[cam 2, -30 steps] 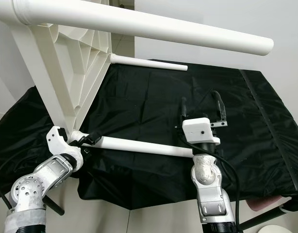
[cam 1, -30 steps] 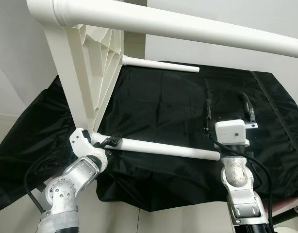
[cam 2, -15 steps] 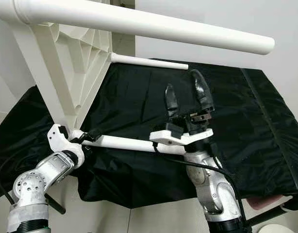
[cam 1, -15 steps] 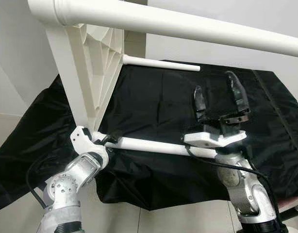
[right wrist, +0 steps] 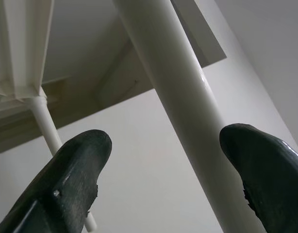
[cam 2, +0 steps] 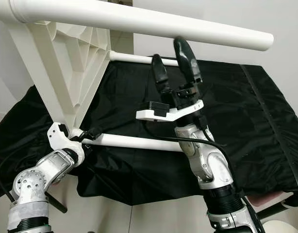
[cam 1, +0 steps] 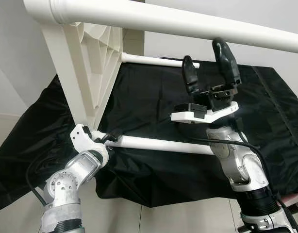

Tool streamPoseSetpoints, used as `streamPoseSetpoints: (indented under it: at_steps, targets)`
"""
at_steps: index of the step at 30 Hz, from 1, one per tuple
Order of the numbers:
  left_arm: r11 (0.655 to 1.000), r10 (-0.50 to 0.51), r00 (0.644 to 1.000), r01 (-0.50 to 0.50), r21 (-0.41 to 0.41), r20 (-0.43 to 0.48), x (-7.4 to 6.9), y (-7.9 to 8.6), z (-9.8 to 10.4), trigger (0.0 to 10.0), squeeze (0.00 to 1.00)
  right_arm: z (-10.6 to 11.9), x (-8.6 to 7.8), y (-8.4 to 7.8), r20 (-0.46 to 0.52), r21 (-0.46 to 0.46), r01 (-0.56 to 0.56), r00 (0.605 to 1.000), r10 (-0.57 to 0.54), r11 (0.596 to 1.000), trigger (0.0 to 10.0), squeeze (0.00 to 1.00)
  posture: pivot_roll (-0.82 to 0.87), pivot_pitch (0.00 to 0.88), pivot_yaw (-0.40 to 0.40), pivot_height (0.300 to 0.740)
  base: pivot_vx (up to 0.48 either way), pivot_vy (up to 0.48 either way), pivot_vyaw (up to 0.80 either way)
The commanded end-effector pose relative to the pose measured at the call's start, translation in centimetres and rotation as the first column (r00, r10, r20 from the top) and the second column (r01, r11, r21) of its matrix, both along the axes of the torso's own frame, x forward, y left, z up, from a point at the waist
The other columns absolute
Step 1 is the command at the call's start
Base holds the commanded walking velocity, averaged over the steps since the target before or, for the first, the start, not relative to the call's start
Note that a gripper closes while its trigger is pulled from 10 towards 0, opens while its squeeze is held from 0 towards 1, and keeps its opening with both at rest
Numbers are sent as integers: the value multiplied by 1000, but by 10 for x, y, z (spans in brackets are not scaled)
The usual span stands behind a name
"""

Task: Building children table

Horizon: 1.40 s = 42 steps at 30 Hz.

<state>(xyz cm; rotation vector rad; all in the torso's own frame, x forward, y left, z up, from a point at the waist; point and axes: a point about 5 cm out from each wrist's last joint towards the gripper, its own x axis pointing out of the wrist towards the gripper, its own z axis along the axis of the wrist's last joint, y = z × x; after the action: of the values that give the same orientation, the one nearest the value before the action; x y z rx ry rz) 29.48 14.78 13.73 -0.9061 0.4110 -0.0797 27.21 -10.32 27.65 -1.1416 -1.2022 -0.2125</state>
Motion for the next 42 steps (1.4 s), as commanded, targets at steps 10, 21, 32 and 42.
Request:
streamPoseSetpoints:
  at_steps: [10, 21, 32, 42]
  targets:
    - [1000, -20, 998, 20, -8, -57, -4, -6, -13, 10000, 0, 25, 4, 25, 37, -27, -109, 993, 110, 994, 10000, 0, 1, 96, 39, 740, 0, 0, 0]
    - [1000, -28, 998, 27, -9, -56, -4, -7, -13, 10000, 0, 2, 6, 19, 64, -58, -97, 993, 100, 994, 10000, 0, -3, 99, 41, 740, 0, 0, 0]
    - [1000, -31, 998, 31, -4, -57, -5, -8, -13, 10000, 0, -2, 5, 17, 75, -55, -96, 992, 100, 994, 10000, 0, -4, 102, 44, 740, 0, 0, 0]
    - [999, -35, 998, 35, -3, -56, -4, -10, -13, 10000, 0, 26, 4, 25, 145, -34, -138, 979, 142, 990, 10000, 0, -6, 100, 44, 740, 0, 0, 0]
